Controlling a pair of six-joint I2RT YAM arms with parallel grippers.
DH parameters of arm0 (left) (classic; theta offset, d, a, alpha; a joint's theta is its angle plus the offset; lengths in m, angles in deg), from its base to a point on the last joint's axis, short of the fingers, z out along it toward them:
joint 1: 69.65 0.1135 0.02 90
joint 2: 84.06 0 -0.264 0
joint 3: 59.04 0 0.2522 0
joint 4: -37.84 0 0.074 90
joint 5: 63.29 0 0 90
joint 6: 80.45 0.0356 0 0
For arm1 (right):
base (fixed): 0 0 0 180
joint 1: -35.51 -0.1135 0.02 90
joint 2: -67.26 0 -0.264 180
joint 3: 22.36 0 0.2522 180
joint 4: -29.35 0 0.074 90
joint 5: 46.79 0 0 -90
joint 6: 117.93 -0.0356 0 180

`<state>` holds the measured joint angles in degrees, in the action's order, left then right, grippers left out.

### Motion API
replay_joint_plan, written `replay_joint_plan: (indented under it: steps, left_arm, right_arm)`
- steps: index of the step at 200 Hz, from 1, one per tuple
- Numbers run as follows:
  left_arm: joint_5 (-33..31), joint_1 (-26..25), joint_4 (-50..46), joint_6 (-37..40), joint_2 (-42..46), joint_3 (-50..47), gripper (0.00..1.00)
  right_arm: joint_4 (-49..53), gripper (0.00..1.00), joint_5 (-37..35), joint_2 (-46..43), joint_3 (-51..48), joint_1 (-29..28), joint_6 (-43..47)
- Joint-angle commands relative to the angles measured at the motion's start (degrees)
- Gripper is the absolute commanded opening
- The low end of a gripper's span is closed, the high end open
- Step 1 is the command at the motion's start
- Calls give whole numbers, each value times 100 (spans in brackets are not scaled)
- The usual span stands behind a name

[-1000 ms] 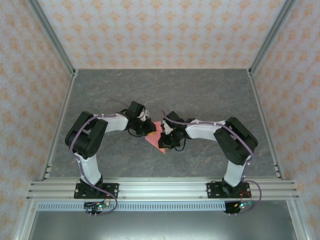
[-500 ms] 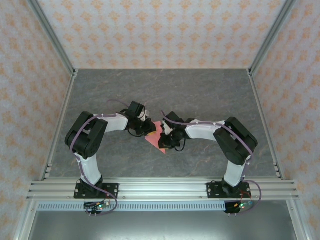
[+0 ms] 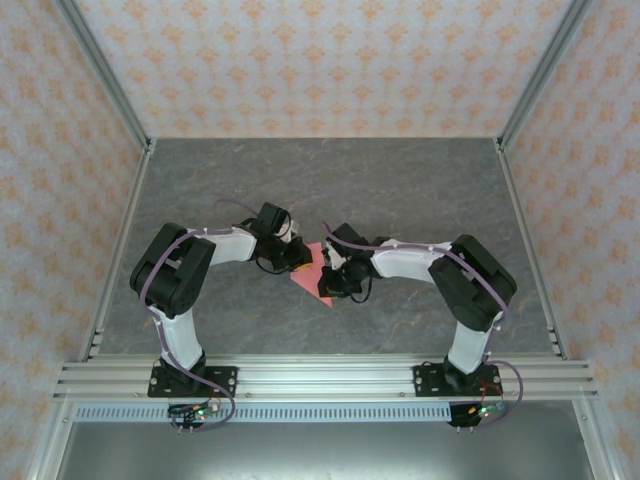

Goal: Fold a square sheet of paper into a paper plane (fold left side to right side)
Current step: Fourth fold the wing at the center of the table.

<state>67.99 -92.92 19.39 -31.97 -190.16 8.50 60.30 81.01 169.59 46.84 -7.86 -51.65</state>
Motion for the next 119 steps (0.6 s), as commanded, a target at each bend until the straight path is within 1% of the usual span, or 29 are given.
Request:
replay_joint_plan:
  steps: [1,31,74,119]
  left_arm:
    - [-419,-25,-557,118,-108,-185,14]
    - [-410,-24,-551,118,-112,-167,14]
    - [-410,-24,-581,129,-105,-156,14]
    - [-419,-23,-607,135,-120,-126,14]
  right_arm:
    - [489,11,-220,-182,-69,-28,96]
    - [565,11,-261,-212,-25,-28,129]
    - [663,11,-325,-17,6,-31,177]
    - [905,11,-542,77,-11,-31,210]
